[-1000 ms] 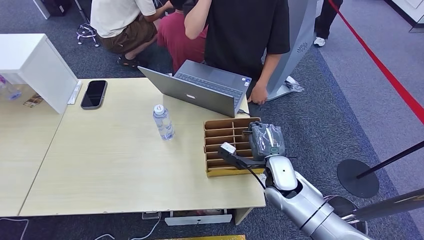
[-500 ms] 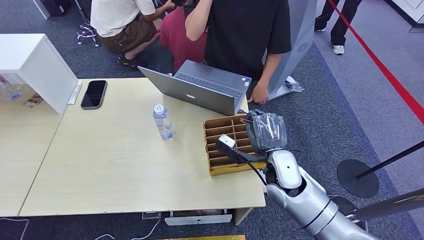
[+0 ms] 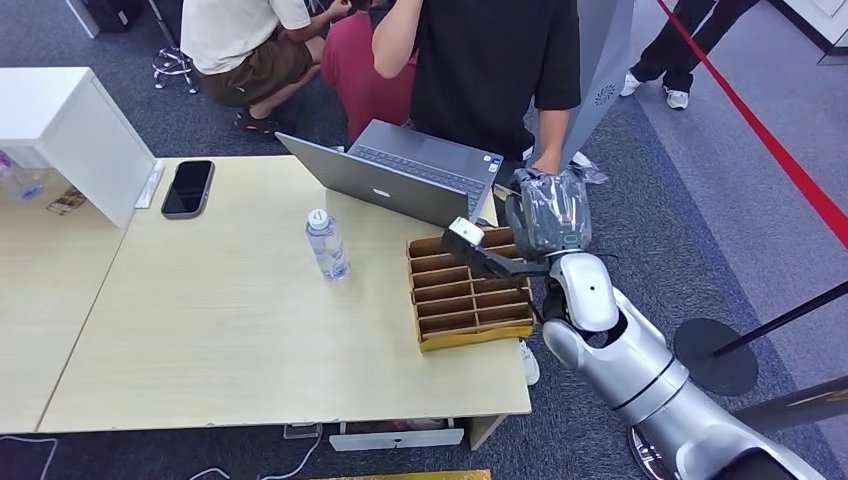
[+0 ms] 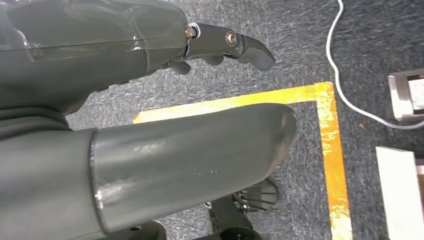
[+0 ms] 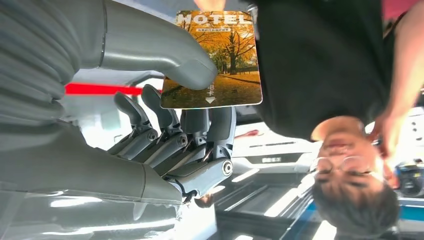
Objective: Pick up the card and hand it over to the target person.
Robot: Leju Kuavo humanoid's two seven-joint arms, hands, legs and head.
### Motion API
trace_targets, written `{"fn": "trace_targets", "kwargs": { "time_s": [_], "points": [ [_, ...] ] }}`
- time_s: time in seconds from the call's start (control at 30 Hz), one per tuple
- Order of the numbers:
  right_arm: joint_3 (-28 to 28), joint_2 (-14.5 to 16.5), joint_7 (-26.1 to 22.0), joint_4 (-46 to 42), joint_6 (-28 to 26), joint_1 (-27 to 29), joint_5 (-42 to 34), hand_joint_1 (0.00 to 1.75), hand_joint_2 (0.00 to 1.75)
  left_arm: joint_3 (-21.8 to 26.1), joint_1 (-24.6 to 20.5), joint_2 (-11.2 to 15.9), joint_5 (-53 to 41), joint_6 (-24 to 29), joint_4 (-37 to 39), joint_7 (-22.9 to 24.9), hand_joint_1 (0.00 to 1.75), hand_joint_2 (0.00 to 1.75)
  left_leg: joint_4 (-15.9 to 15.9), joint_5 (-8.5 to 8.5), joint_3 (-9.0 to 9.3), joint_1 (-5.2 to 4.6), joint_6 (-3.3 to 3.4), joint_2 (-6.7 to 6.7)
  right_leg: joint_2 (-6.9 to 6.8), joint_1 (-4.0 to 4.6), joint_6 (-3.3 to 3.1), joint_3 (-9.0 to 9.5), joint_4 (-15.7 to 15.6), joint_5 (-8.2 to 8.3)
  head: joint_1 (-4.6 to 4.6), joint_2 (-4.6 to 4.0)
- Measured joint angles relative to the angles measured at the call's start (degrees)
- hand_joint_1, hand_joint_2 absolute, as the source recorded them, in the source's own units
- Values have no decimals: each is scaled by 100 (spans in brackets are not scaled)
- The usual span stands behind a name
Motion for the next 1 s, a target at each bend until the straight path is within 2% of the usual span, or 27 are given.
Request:
{"fn": "trace_targets", "kwargs": {
  "time_s": [0.23, 0.53, 0.67, 0.73, 0.8, 0.87, 1.0],
  "points": [
    [89, 33, -9, 702, -33, -221, -167, 147, 175, -91, -41, -11, -85, -39, 7, 101, 0, 0, 8, -15, 3, 2, -2, -12, -7, 1, 6, 8, 6, -17, 0, 0],
    [223, 94, -40, 1047, -41, -183, -195, 143, 175, -134, -61, -10, -120, -50, 2, 121, 0, 0, 7, -10, 0, 2, -3, -15, -9, 1, 5, 5, 6, -13, 0, 0],
    [258, 79, -37, 1086, -27, -140, -180, 133, 175, -146, -54, -8, -129, -59, 4, 129, 0, 0, 8, -14, -1, 2, -2, -14, -8, 0, 6, 4, 7, -16, 0, 0],
    [313, 64, -41, 1107, 38, -132, -169, 109, 175, -151, -52, -4, -132, -64, 2, 131, 0, 0, 7, -15, 1, 2, -3, -14, -9, 1, 5, 6, 6, -17, 0, 0],
    [379, 54, -41, 1126, 121, -124, -156, 48, 175, -156, -50, 1, -135, -64, 1, 129, 0, 0, 6, -15, 3, 2, -3, -15, -9, 1, 5, 8, 5, -18, 0, 0],
    [428, 54, -26, 1154, 206, -113, -150, 3, 175, -160, -51, 7, -138, -63, 1, 127, 0, 0, 8, -17, 3, 3, -4, -16, -10, 1, 5, 8, 7, -19, 0, 0],
    [431, 52, 12, 1154, 196, -72, -173, 0, 175, -159, -56, 14, -138, -59, 0, 123, 0, 0, 8, -13, 1, 3, -3, -15, -9, 1, 5, 6, 6, -16, 0, 0]
  ]
}}
